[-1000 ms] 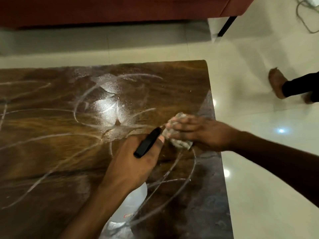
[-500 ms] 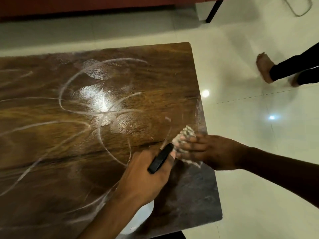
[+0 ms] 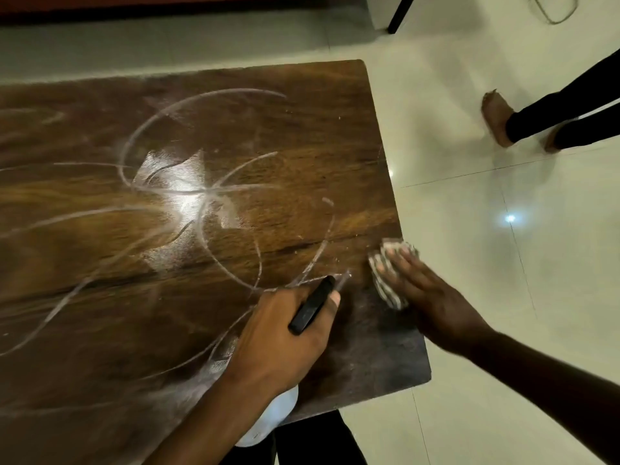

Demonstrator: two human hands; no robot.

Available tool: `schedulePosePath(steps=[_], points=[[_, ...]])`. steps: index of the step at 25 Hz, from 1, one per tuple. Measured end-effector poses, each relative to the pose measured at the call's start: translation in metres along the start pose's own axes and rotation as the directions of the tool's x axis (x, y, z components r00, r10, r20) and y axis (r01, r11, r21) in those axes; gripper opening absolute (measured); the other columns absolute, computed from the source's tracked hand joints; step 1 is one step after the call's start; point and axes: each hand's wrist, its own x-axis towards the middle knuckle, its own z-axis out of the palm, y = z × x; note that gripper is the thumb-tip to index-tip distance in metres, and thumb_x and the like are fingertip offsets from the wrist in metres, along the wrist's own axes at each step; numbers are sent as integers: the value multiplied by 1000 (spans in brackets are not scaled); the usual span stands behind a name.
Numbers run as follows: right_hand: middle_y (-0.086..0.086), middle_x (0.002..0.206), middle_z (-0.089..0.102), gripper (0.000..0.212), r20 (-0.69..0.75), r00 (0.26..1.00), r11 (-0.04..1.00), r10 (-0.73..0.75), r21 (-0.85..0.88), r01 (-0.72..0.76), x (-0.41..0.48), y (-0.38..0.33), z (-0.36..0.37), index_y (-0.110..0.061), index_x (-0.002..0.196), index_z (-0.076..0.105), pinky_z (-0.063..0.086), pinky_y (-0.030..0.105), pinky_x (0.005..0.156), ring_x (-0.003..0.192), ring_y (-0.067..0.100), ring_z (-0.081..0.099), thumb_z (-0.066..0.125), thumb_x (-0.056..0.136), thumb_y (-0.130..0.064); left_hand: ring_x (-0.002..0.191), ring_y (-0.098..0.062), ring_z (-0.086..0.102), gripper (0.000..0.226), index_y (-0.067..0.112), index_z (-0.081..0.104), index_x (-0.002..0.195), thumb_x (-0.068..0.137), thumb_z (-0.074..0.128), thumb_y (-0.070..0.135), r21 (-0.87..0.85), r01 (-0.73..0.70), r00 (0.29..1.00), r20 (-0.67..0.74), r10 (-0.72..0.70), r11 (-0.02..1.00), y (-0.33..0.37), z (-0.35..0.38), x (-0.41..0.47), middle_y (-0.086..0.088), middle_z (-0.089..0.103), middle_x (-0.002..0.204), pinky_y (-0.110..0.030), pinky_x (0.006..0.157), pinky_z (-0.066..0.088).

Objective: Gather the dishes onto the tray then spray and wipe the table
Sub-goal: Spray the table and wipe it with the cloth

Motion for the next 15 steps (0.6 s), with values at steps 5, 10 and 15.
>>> schedulePosePath(steps=[5, 10, 15], points=[[10, 177, 26, 59, -42, 995, 994, -95, -61, 92, -12, 3, -2, -16, 166, 37, 34, 53, 127, 164, 33, 23, 42, 107, -12, 50, -28, 62, 56, 12, 73, 79, 100, 59, 63, 34, -21, 998, 56, 19, 999, -7, -8, -26, -13, 68, 62, -52, 56, 53], [7, 179, 18, 74, -180, 866, 869, 467, 273, -412, 157, -19, -31, -25, 168, 29, 19, 52, 133, 166, 32, 10, 46, 100, -2, 46, -35, 57, 61, 10, 67, 73, 93, 55, 66, -26, -44, 996, -77, 42, 999, -27, -16, -32, -14, 56, 53, -54, 50, 51], [3, 180, 11, 85, 135, 950, 958, -281, -21, 286, 49, -92, 37, -34, 171, 9, 18, 57, 133, 167, 27, 2, 44, 96, -15, 47, -44, 58, 67, 7, 58, 64, 97, 59, 65, -6, -23, 996, -91, 22, 1000, -41, -21, -49, -23, 55, 55, -59, 52, 52]])
